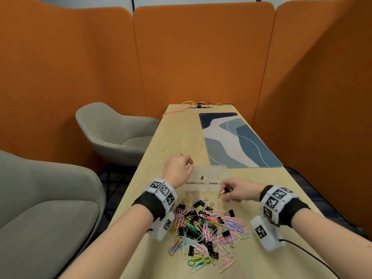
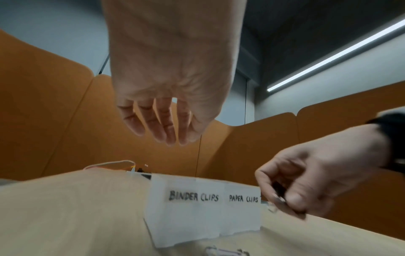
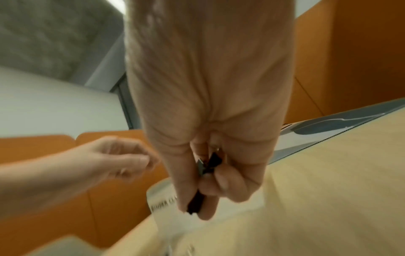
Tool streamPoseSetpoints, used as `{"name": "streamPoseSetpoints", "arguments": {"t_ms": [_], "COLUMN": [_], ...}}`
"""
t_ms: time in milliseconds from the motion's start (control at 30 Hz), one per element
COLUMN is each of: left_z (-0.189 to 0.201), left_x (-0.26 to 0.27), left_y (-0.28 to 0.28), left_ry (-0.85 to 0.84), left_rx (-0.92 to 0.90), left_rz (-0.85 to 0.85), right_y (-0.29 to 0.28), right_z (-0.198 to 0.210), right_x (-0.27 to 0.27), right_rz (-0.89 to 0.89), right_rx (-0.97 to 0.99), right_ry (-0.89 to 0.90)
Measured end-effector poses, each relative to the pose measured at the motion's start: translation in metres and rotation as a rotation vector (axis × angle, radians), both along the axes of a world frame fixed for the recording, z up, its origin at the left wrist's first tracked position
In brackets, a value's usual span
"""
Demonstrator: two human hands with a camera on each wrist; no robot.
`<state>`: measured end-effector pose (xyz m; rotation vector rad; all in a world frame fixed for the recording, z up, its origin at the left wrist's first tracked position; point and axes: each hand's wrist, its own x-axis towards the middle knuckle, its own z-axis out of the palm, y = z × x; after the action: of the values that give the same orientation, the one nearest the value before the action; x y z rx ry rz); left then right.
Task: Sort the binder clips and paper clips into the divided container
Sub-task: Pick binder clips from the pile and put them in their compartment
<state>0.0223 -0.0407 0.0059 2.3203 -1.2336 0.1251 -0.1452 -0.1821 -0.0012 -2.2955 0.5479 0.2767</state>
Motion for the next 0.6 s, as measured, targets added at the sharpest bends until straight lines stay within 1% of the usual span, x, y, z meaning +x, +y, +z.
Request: {"name": "streamPoseSetpoints", "arguments": {"t_ms": [100,133,200,267,367,433,500,600], "left_z": [0.005,0.004,0.000,-0.008,-0.019,-0.025,-0.029,-0.030], "left_x": [0.002,0.003,0.004,0.005,0.003,0.001,0.000,-0.003], "left_y": [0.024,0.031,0.042,0.049,0.054,0.055,0.053,0.047], "left_ry": [0.037,0.059,0.140,0.235,0.289,0.298,0.310,0.321], "left_rx": [0.001,0.040,0.180,0.341,0.528,0.561,0.553,0.535], "left_rz": [-0.014,-0.028,-0.077,-0.141,-0.201,-0.199,-0.189,-0.169], "right_y": [-0.002,-0.002,0.000,0.003,0.010,0.013,0.015,0.016], "right_z": [0.017,0.023,0.031,0.033,0.027,0.021,0.016,0.018], "right_x": [0.013,0.021,0.042,0.065,0.094,0.104,0.107,0.102], "right_rz": [-0.040,-0.056,-0.112,-0.169,-0.161,-0.146,-0.140,-0.134], "right_rx": [0.170,0.213,0.260,0.214,-0.004,-0.084,-0.108,-0.120], "right_ry": [-0.070,-0.092,-0.145,-0.200,-0.191,-0.153,-0.125,-0.160]}}
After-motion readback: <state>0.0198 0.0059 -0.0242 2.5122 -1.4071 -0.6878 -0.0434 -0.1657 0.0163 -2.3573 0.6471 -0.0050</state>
